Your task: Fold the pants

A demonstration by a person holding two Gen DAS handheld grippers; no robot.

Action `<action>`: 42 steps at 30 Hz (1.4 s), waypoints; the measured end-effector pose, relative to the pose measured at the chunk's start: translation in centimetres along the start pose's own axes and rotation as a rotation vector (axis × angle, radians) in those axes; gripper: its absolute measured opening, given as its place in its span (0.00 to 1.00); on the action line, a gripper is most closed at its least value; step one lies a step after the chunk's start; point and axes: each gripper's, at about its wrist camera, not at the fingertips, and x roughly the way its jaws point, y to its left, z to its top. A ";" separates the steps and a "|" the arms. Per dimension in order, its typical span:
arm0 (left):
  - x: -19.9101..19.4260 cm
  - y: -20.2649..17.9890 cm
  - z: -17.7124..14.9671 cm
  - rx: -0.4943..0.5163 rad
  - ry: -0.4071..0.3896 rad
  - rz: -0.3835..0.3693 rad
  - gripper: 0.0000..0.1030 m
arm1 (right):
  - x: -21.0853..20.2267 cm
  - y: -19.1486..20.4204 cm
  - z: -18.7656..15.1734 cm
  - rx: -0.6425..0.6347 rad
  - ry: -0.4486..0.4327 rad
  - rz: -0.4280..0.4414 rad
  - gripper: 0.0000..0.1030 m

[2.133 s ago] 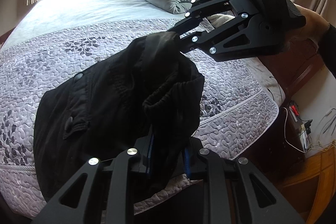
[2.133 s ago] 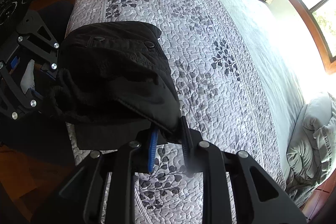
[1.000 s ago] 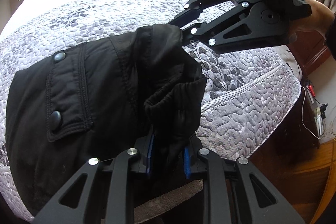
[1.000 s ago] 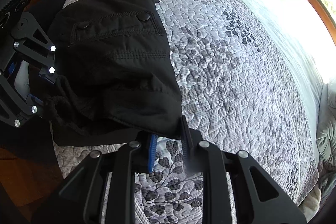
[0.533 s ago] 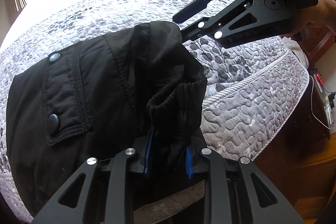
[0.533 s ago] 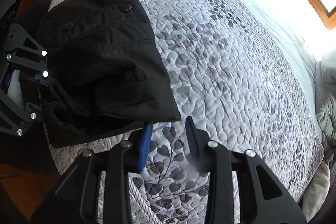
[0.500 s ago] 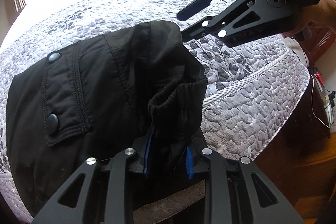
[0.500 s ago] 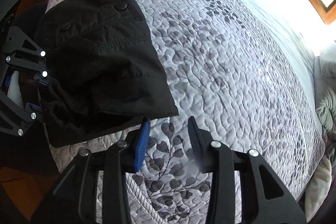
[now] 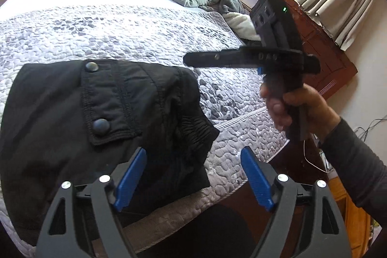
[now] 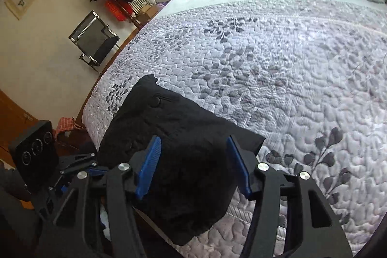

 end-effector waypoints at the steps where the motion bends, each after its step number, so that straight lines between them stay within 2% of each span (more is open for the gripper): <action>1: -0.3 0.6 -0.1 -0.014 -0.004 0.009 0.79 | 1.2 -0.6 -0.3 0.025 0.013 -0.003 0.53; 3: -0.6 2.5 -0.1 -0.064 0.007 0.029 0.79 | 3.3 -2.4 -1.5 0.090 0.053 -0.061 0.50; 5: -1.0 4.3 -0.3 -0.132 0.015 0.024 0.79 | 3.7 -3.1 -2.7 0.112 0.060 -0.092 0.54; 7: -1.5 6.1 -0.2 -0.185 0.005 0.018 0.79 | 2.5 -2.6 -3.2 0.131 0.023 -0.106 0.54; 9: -2.2 7.4 -0.3 -0.227 -0.011 0.010 0.79 | 0.3 -1.4 -3.7 0.139 -0.051 -0.130 0.54; 11: -3.1 8.4 -0.5 -0.254 -0.029 0.003 0.79 | -1.7 0.9 -4.5 0.139 -0.124 -0.095 0.54; 14: -4.3 9.4 -0.7 -0.265 -0.051 0.010 0.81 | -2.3 5.3 -6.3 0.088 -0.164 -0.039 0.53; 16: -5.1 9.9 -1.0 -0.269 -0.062 0.017 0.81 | -1.6 6.8 -7.6 0.075 -0.153 -0.051 0.53; 18: -5.8 10.5 -1.3 -0.274 -0.069 0.022 0.81 | 0.0 6.4 -8.9 0.112 -0.113 -0.068 0.52; 20: -6.8 11.1 -1.6 -0.279 -0.075 0.028 0.81 | 1.5 5.1 -10.5 0.141 -0.068 -0.135 0.42; 21: -7.3 11.5 -1.8 -0.281 -0.080 0.035 0.82 | 2.0 4.2 -11.3 0.161 -0.066 -0.160 0.32; 24: -8.8 13.2 -2.1 -0.297 -0.085 0.060 0.85 | 2.0 2.5 -13.0 0.243 -0.079 -0.145 0.32; 26: -9.4 14.9 -2.1 -0.327 -0.084 0.057 0.86 | 1.7 2.9 -13.1 0.240 -0.080 -0.151 0.32; 28: -9.9 16.9 -1.8 -0.360 -0.081 0.061 0.86 | 1.3 2.9 -13.1 0.267 -0.076 -0.136 0.41; 29: -10.1 17.9 -1.6 -0.373 -0.074 0.058 0.87 | 1.1 2.9 -13.1 0.281 -0.077 -0.137 0.43; 31: -10.2 19.7 -1.1 -0.394 -0.055 0.044 0.87 | 0.2 2.8 -13.3 0.304 -0.087 -0.146 0.55; 32: -10.1 20.6 -0.7 -0.405 -0.037 0.026 0.87 | -0.1 2.5 -13.4 0.324 -0.087 -0.151 0.65; 34: -10.0 22.3 -0.2 -0.425 -0.011 0.004 0.87 | -0.8 1.6 -13.6 0.364 -0.082 -0.169 0.71; 35: -9.9 22.9 0.1 -0.431 -0.003 -0.008 0.87 | -1.1 0.8 -13.8 0.397 -0.083 -0.160 0.80; 36: -9.8 23.6 0.4 -0.436 0.012 -0.037 0.88 | -1.3 -0.2 -14.0 0.447 -0.083 -0.138 0.89; 39: -8.6 25.5 1.2 -0.471 0.071 -0.155 0.90 | -1.5 -3.1 -14.5 0.606 -0.073 0.006 0.92; 42: -7.1 27.2 1.8 -0.496 0.110 -0.212 0.90 | -1.0 -5.1 -14.6 0.690 -0.077 0.110 0.95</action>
